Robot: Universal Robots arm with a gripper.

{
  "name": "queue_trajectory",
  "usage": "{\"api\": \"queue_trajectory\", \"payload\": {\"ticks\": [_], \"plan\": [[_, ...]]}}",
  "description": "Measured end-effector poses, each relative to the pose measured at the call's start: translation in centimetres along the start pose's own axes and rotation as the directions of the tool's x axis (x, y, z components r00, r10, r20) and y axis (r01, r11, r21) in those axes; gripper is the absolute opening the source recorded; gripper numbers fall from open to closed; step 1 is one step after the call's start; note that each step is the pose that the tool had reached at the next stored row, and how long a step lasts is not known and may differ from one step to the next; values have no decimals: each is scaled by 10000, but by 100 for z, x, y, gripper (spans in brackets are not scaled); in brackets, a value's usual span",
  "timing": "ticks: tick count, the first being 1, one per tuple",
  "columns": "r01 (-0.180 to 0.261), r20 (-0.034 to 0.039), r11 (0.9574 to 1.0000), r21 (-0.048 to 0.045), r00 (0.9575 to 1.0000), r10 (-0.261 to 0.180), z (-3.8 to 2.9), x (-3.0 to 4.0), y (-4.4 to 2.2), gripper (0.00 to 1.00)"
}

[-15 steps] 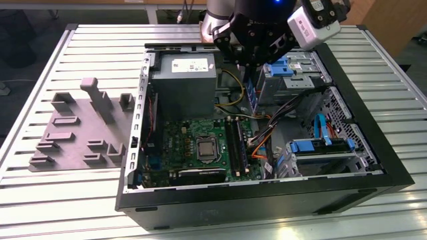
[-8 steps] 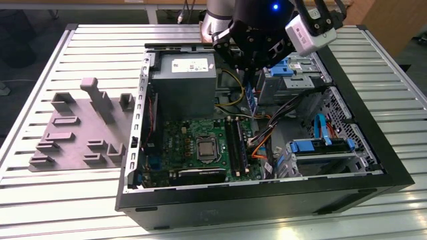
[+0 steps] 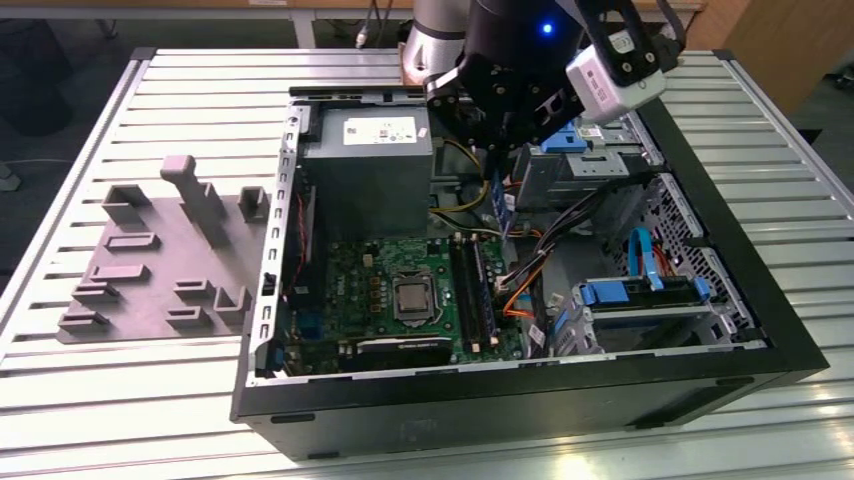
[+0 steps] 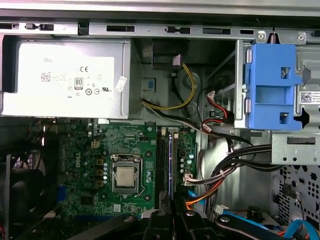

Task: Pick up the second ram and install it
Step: 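Insert the second ram into the second slot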

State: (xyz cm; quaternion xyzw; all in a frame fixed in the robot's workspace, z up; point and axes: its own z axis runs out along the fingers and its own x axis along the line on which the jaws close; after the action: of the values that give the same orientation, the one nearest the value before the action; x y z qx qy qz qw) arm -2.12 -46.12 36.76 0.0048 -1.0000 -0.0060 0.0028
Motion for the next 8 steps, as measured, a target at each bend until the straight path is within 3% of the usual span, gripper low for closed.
{"api": "queue_trajectory", "payload": {"ticks": [8], "plan": [[0, 0, 10000, 1, 10000, 0, 50, 0, -1, 14]]}}
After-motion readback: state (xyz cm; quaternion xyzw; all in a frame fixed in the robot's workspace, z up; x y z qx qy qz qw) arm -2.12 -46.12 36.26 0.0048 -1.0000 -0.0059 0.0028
